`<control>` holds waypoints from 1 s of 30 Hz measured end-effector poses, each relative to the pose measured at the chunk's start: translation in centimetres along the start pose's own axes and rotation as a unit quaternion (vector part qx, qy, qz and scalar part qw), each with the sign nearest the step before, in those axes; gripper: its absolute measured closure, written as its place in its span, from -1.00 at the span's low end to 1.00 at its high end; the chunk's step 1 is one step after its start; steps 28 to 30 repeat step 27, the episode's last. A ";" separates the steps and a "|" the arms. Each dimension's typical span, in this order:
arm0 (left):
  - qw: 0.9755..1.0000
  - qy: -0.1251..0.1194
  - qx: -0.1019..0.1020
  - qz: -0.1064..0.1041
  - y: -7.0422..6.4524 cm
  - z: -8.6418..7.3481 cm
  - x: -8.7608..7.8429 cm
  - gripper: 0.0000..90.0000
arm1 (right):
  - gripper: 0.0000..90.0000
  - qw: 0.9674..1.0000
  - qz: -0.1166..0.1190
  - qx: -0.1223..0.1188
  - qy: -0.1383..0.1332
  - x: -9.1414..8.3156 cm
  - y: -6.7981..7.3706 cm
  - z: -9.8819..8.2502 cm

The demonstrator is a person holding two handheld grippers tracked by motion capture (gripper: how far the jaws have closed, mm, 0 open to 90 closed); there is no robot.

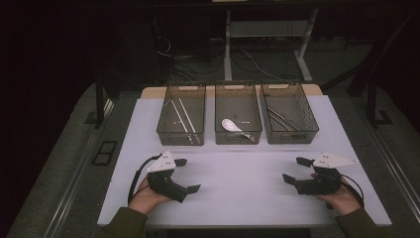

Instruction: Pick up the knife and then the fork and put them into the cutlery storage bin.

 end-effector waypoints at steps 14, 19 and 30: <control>1.000 0.001 0.004 0.003 -0.1 -0.1 -0.1 -1.00 | -0.72 1.000 0.002 0.017 -0.001 -0.6 0.0 -0.8; 1.000 0.001 0.004 0.004 -0.1 -0.1 -0.1 -1.00 | -0.79 1.000 0.005 0.031 -0.004 -0.7 -0.1 -0.8; 1.000 0.001 0.003 0.004 -0.1 0.0 -0.1 -1.00 | -0.79 1.000 0.003 0.029 -0.006 -0.7 -0.1 -0.8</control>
Point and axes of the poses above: each handheld gripper's, and its own axes: x roughly forward along the jaws, z roughly out of its top, y roughly to its left, the point moved 1 cm from there along x, roughly forward along the jaws, and after that the axes turned 11 degrees about -x, right-handed, at the moved point
